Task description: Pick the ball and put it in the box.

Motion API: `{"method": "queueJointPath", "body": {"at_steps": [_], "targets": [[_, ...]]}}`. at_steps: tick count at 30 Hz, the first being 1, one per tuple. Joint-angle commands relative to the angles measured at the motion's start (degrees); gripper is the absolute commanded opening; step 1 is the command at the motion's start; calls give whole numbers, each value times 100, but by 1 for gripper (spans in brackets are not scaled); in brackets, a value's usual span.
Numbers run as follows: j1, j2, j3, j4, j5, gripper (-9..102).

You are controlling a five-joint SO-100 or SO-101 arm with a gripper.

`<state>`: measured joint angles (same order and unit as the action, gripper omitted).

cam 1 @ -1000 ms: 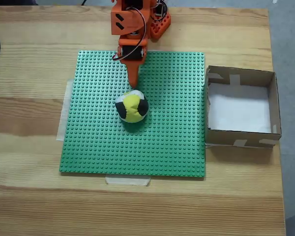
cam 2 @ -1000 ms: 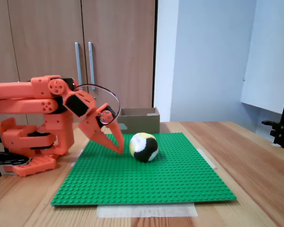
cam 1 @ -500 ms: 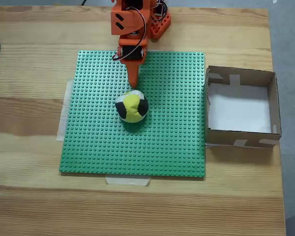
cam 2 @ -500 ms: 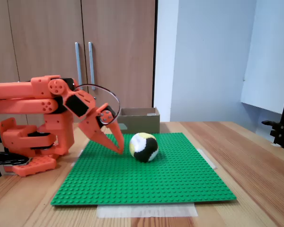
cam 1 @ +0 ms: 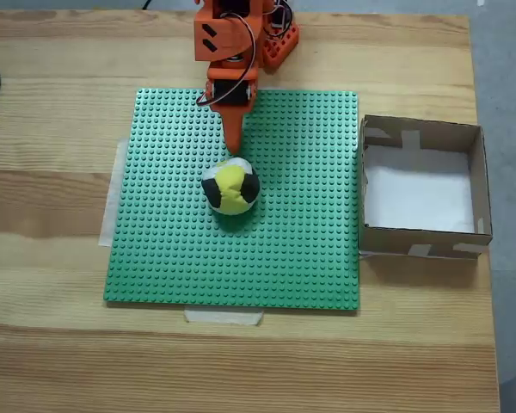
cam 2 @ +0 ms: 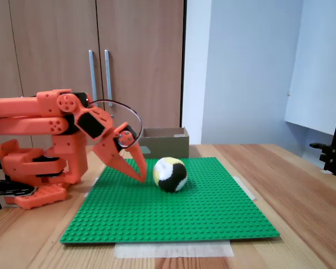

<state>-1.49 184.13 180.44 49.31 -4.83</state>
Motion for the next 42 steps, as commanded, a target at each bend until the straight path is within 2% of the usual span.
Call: {"method": "queueJointPath", "body": {"at_steps": [1, 12, 24, 42], "targets": [[-18, 44, 44, -26, 18, -1], [18, 44, -18, 44, -141, -1], [105, -360, -1213, 483, -378, -1], [105, -3032, -3858, 1063, 404, -1]]}}
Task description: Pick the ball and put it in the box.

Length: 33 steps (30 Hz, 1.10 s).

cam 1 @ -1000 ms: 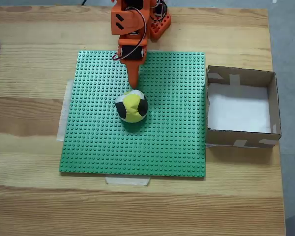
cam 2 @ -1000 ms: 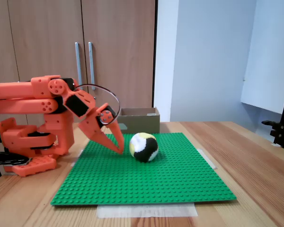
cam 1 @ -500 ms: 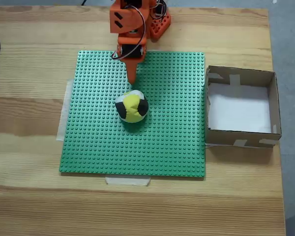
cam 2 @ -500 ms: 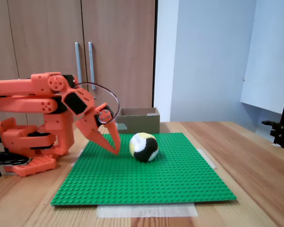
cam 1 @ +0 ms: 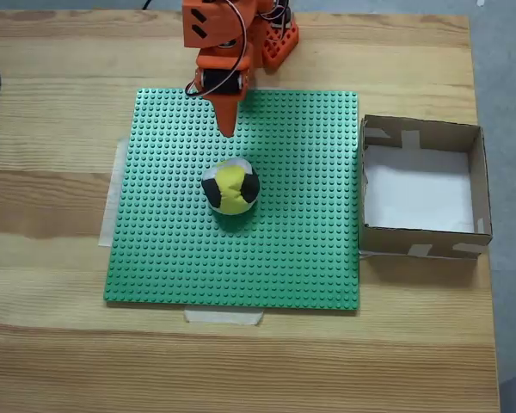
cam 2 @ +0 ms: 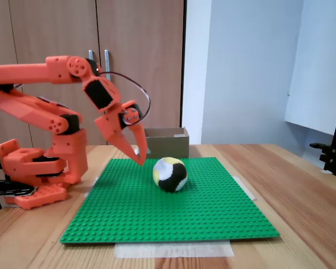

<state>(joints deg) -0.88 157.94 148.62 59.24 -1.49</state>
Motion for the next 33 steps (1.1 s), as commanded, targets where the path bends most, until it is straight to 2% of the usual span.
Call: {"method": "queueJointPath", "body": {"at_steps": [1, 22, 23, 24, 30, 33], "targets": [[44, -589, -844, 114, 105, -1], [-26, -3656, -3735, 1063, 211, 1], [-35, -3762, -3814, 1116, 229, 3], [-35, -3858, -3876, 1178, 308, 10], [-53, -4342, -4184, 1485, 615, 22], [-70, -4535, -4263, 1705, 563, 33]]}}
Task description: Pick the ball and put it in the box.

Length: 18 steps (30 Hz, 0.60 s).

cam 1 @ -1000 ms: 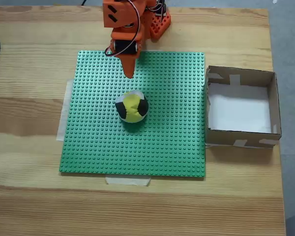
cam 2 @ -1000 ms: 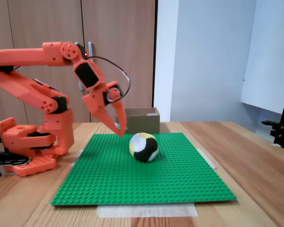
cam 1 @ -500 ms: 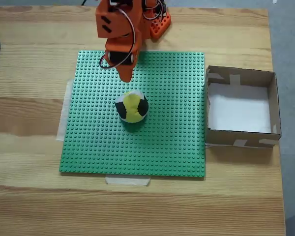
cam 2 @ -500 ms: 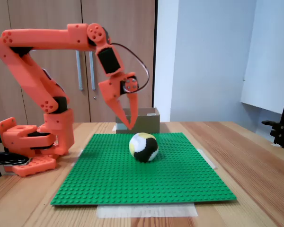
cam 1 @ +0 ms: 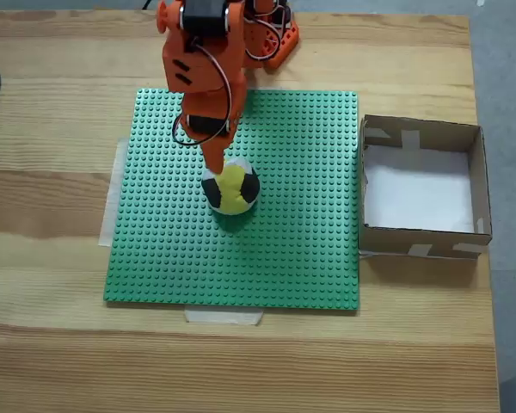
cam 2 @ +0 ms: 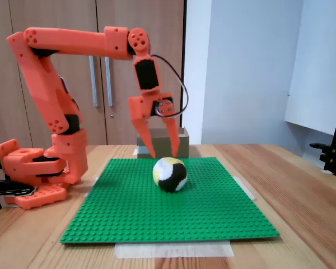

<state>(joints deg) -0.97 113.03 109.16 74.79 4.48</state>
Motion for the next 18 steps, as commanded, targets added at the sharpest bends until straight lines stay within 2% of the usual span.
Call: {"method": "queueJointPath", "body": {"at_steps": [1, 5, 18], "targets": [[-70, -97, -334, 193, -53, 35], [-79, -299, -369, 237, -211, 45], [-229, -809, -378, -132, -378, 47]]}}
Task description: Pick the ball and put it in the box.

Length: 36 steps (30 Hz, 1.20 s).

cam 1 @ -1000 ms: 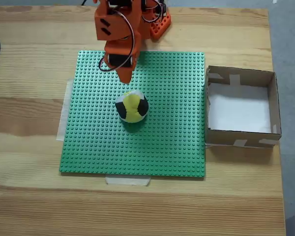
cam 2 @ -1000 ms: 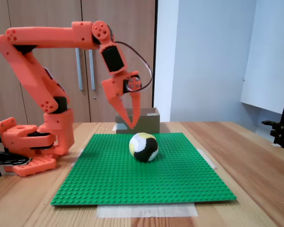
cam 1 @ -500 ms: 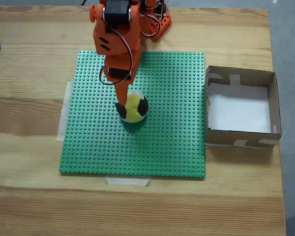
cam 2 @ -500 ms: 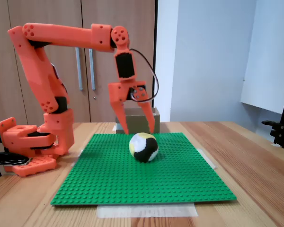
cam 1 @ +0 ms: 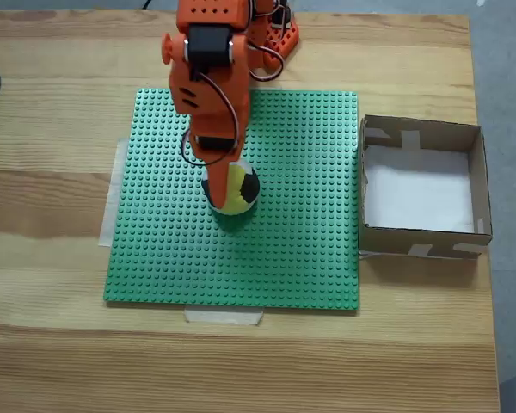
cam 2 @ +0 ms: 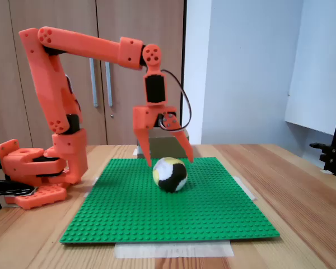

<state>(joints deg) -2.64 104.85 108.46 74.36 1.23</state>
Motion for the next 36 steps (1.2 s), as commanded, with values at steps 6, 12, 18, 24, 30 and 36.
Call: {"method": "queueJointPath", "body": {"at_steps": [6, 12, 18, 24, 30, 36], "targets": [[-105, -70, -97, -360, -70, 43], [-114, -70, 114, -483, -35, 39], [-114, 0, 176, -545, -123, 36], [-53, 53, 193, -633, -237, 34], [-18, 193, 202, -729, -404, 32], [9, 360, 360, -817, -281, 31]]}}
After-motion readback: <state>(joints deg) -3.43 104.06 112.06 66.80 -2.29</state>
